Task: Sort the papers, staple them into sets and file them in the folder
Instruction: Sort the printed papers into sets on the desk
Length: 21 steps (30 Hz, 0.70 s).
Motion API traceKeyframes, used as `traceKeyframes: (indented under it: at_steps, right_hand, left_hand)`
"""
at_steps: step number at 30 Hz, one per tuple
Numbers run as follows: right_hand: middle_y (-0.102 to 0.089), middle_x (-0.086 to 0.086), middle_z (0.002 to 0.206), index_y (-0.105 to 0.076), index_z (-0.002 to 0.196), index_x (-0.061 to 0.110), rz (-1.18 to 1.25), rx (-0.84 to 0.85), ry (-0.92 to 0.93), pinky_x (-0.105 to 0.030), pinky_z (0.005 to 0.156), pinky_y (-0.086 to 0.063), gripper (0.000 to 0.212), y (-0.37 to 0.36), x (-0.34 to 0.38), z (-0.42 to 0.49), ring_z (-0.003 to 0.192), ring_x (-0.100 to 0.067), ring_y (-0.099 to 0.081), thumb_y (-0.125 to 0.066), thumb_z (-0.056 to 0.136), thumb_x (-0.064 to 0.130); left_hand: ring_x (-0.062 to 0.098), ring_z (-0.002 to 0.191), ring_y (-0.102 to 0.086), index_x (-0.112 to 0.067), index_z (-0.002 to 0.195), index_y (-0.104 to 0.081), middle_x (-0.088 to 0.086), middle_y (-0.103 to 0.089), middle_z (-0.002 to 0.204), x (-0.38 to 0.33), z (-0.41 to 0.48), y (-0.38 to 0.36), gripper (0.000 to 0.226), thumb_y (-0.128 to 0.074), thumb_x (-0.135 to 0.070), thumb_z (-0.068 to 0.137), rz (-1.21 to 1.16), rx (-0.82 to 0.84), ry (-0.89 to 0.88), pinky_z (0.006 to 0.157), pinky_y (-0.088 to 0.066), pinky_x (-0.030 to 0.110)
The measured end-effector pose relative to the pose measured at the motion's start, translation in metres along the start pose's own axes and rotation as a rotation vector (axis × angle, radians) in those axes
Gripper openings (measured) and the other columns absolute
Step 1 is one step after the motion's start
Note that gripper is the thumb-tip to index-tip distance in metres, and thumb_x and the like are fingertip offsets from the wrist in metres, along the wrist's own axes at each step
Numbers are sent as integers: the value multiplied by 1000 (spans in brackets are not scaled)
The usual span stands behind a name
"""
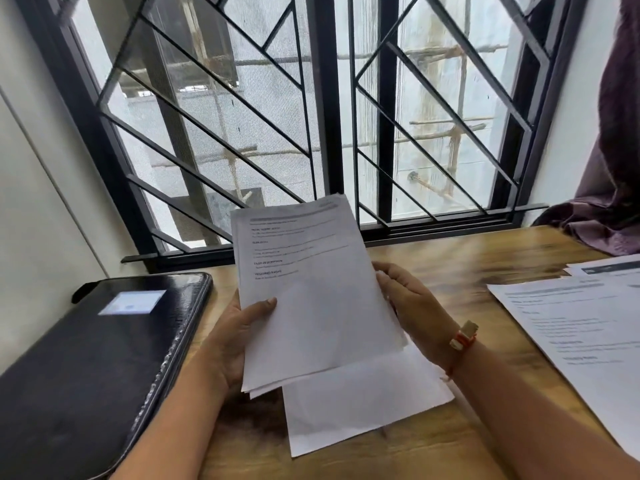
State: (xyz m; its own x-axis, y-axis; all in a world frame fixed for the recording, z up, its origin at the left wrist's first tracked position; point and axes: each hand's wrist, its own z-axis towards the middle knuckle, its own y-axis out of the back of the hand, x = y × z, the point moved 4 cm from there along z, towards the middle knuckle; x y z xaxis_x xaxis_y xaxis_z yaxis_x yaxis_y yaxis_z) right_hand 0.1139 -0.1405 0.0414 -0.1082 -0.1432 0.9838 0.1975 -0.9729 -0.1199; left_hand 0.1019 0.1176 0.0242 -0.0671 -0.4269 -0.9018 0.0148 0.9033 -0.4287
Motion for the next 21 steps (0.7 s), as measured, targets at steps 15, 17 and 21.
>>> traceKeyframes:
  at_steps: [15,17,21]
  right_hand:
    - [-64,1,107,-61,102,22,-1358,-81,-210,-30,74,-44,50,16,-13,-6,93,-17,-54,-76,73,60]
    - [-65,0,111,-63,112,20,-1273,-83,-235,-32,81,-50,55,16,-16,-5,98,-18,-58,-79,73,55]
    - [-67,-1,113,-63,118,20,-1163,-99,-270,-33,86,-52,42,23,-17,-4,103,-22,-62,-74,83,40]
  left_hand:
    - [18,62,-72,-18,103,-66,3,-76,78,-16,2,24,15,-55,-11,96,-130,-252,-53,51,-59,31]
    - [18,61,-72,-19,105,-66,3,-76,77,-15,2,24,15,-56,-11,96,-118,-256,-55,50,-59,30]
    - [22,68,-72,-21,110,-66,5,-76,84,-14,1,22,19,-57,-14,95,-83,-238,-53,57,-60,34]
